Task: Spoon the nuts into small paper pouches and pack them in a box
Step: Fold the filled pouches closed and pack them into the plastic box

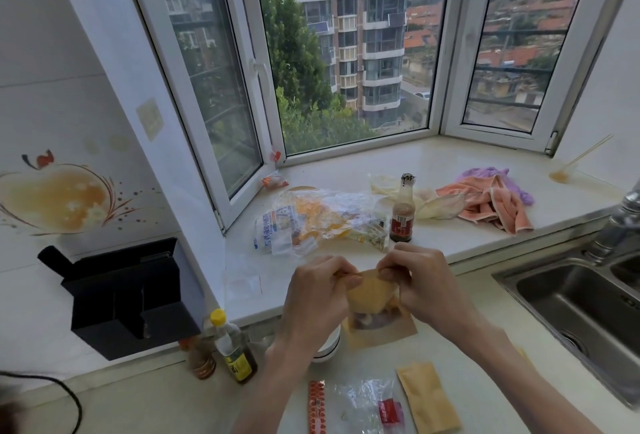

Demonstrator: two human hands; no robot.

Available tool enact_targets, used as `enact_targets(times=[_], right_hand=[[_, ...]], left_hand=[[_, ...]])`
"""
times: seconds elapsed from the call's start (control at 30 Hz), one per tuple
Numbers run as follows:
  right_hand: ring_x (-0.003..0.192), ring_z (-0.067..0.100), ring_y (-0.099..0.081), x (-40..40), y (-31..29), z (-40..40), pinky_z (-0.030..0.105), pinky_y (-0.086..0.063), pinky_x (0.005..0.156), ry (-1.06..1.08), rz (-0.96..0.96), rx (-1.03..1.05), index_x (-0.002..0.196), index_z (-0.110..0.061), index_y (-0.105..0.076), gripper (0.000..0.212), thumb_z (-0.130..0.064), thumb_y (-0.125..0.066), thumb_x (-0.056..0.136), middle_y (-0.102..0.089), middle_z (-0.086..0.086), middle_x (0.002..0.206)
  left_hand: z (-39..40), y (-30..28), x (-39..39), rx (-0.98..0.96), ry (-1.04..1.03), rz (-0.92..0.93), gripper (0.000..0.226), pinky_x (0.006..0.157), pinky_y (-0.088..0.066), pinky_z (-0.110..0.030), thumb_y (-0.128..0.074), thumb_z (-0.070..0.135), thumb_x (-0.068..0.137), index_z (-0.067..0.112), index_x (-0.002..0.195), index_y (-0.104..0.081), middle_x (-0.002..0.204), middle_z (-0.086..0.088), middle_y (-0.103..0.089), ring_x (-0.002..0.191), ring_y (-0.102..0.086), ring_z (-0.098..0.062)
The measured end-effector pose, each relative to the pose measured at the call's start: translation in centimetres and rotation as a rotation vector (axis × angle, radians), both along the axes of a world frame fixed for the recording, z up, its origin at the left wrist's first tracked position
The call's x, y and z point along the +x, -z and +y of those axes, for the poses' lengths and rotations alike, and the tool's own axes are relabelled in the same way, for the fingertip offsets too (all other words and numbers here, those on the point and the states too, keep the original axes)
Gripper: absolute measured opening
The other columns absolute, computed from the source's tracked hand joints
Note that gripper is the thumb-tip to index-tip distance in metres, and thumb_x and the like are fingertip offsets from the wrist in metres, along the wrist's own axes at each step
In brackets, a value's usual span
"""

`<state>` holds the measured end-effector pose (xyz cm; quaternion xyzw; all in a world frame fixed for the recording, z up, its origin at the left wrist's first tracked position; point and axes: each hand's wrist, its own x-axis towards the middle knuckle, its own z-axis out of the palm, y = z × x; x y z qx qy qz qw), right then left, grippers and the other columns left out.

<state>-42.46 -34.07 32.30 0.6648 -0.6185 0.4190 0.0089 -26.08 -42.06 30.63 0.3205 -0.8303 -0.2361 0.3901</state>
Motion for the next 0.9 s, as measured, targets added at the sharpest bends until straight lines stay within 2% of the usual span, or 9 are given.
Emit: enact_targets(times=[0.2,0.27,0.33,0.5,0.57,0.63,0.7,0.8,0.9], right_hand=[[0.058,0.003,-0.049,-1.0,2.1,1.4,0.012,-0.035,0.054,0.105,-0.022,0.085,0.063,-0.013,-0.055,0.027,0.005,-0.071,0.074,-0.052,-0.01,0.062],[0.057,0.008,-0.05,-1.5,2.5,2.0,0.02,-0.039,0.054,0.13,-0.015,0.113,0.063,-0.009,-0.054,0.024,-0.001,-0.073,0.076,-0.054,-0.006,0.061],[0.059,0.014,-0.053,-1.9,2.5,2.5,0.029,-0.042,0.055,0.14,-0.019,0.127,0.065,-0.006,-0.056,0.023,-0.007,-0.073,0.08,-0.057,0.0,0.062],[0.061,0.016,-0.052,-2.4,2.8,2.6,0.031,-0.04,0.059,0.128,-0.061,0.145,0.068,-0.002,-0.056,0.019,0.0,-0.069,0.081,-0.057,0.003,0.064],[0.062,0.014,-0.051,-2.8,3.5,2.6,0.029,-0.039,0.058,0.126,-0.106,0.147,0.067,-0.002,-0.055,0.019,0.003,-0.068,0.08,-0.055,0.003,0.063],[0.063,0.009,-0.051,-3.5,4.4,2.4,0.023,-0.038,0.058,0.114,-0.154,0.177,0.069,-0.004,-0.056,0.018,0.005,-0.066,0.081,-0.056,0.0,0.065],[0.066,0.005,-0.053,-4.4,5.7,2.1,0.016,-0.038,0.059,0.109,-0.218,0.229,0.072,-0.003,-0.06,0.015,0.008,-0.063,0.081,-0.058,-0.001,0.068],[0.071,0.009,-0.059,-5.7,8.3,2.3,0.023,-0.045,0.063,0.126,-0.353,0.343,0.079,-0.004,-0.067,0.012,0.005,-0.062,0.084,-0.066,0.003,0.074],[0.074,0.017,-0.062,-7.3,11.8,3.6,0.029,-0.05,0.07,0.18,-0.529,0.496,0.087,-0.009,-0.068,0.006,-0.004,-0.065,0.087,-0.067,0.002,0.076]], left_hand=[[0.5,1.9,-1.1,0.031,0.073,-0.007,0.016,0.059,-0.037,-0.007,-0.076,0.008,0.079,0.021,0.074,-0.069,0.072,0.017,-0.064,0.073,-0.059,0.002],[0.5,2.9,-1.3,0.071,0.057,0.032,0.019,0.058,-0.036,-0.006,-0.08,0.011,0.075,0.024,0.069,-0.067,0.067,0.02,-0.063,0.071,-0.06,0.003],[0.4,3.7,-1.4,0.1,0.066,0.056,0.025,0.058,-0.038,-0.005,-0.079,0.01,0.076,0.028,0.068,-0.064,0.072,0.025,-0.064,0.072,-0.061,0.005],[0.2,4.6,-2.3,0.146,0.098,0.031,0.037,0.06,-0.041,-0.004,-0.075,0.003,0.079,0.037,0.072,-0.06,0.073,0.03,-0.064,0.075,-0.062,0.008],[0.0,5.2,-2.6,0.188,0.081,0.053,0.039,0.059,-0.047,-0.009,-0.075,0.007,0.079,0.041,0.07,-0.059,0.075,0.029,-0.065,0.073,-0.064,0.006],[0.0,6.2,-2.9,0.269,0.061,0.067,0.036,0.061,-0.057,-0.024,-0.073,0.008,0.081,0.041,0.071,-0.062,0.075,0.022,-0.068,0.072,-0.066,0.002],[0.2,7.6,-3.3,0.376,0.044,0.073,0.038,0.06,-0.06,-0.033,-0.071,0.005,0.082,0.041,0.071,-0.066,0.076,0.016,-0.07,0.073,-0.068,-0.001],[1.3,10.3,-4.2,0.558,0.007,0.079,0.037,0.058,-0.061,-0.031,-0.071,0.0,0.083,0.035,0.071,-0.071,0.073,0.011,-0.072,0.072,-0.07,-0.006],[2.6,13.6,-5.3,0.74,-0.036,0.067,0.023,0.059,-0.061,-0.03,-0.07,-0.002,0.085,0.019,0.077,-0.074,0.073,0.0,-0.073,0.072,-0.072,-0.015]])
